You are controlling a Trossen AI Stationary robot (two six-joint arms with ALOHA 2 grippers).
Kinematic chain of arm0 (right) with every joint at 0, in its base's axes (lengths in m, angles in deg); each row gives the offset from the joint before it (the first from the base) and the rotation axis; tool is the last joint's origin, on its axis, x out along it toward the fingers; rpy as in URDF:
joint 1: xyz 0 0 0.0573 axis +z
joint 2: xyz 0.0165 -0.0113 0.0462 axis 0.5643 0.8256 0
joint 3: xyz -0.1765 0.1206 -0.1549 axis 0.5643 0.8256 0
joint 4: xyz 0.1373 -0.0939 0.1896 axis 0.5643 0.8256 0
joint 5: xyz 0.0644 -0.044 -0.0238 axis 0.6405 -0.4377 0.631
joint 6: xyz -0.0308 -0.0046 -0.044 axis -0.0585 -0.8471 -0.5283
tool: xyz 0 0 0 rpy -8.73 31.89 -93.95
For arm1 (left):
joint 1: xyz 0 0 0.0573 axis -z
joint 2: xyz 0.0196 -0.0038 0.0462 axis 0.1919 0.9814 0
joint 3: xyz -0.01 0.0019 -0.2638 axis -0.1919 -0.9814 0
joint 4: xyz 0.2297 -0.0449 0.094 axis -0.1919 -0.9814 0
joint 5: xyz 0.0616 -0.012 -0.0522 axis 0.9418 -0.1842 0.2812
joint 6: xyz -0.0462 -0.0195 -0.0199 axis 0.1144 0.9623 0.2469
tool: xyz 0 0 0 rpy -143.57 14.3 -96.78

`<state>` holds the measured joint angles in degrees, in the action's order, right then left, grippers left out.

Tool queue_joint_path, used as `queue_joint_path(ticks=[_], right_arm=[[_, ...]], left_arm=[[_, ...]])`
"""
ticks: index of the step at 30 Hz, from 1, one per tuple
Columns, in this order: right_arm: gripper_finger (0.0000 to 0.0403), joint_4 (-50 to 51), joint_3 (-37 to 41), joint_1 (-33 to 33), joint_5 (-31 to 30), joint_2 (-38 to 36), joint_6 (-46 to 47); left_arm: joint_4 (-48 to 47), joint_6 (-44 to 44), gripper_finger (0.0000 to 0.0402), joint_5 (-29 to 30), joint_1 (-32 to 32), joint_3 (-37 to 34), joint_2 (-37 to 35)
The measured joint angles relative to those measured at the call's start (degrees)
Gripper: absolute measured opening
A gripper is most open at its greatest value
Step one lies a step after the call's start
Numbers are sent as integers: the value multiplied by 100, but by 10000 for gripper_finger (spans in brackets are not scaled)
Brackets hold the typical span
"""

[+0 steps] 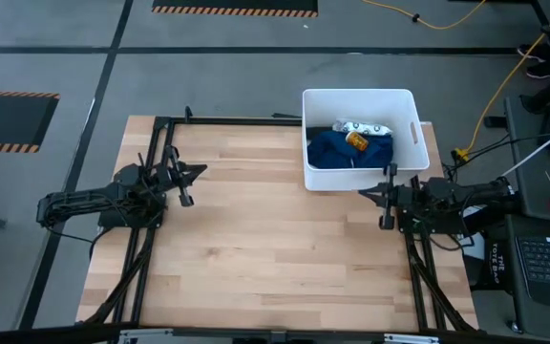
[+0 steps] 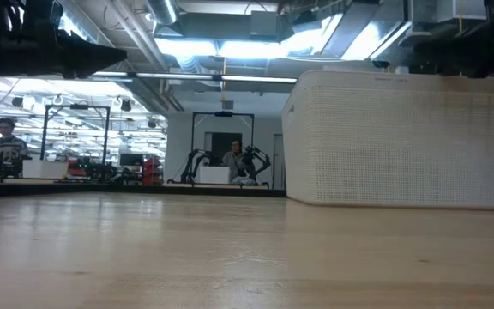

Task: Pick & place medical supplies in basket/bin
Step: Return to Home Position

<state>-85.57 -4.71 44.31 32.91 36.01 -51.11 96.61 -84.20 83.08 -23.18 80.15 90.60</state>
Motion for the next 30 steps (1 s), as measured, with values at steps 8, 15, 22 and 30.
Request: queue_joint_path(ticks=[8, 15, 22, 30], right_arm=[[0, -40, 2, 0, 602, 0, 275], [0, -568, 238, 0, 679, 0, 161], [0, -416, 293, 2, 932, 16, 476], [0, -201, 350, -20, 992, 110, 728]], left_arm=[[-2, 13, 3, 0, 0, 0, 2], [-2, 10, 3, 0, 0, 0, 2], [-2, 11, 3, -4, 0, 0, 2], [-14, 9, 4, -17, 0, 0, 22]])
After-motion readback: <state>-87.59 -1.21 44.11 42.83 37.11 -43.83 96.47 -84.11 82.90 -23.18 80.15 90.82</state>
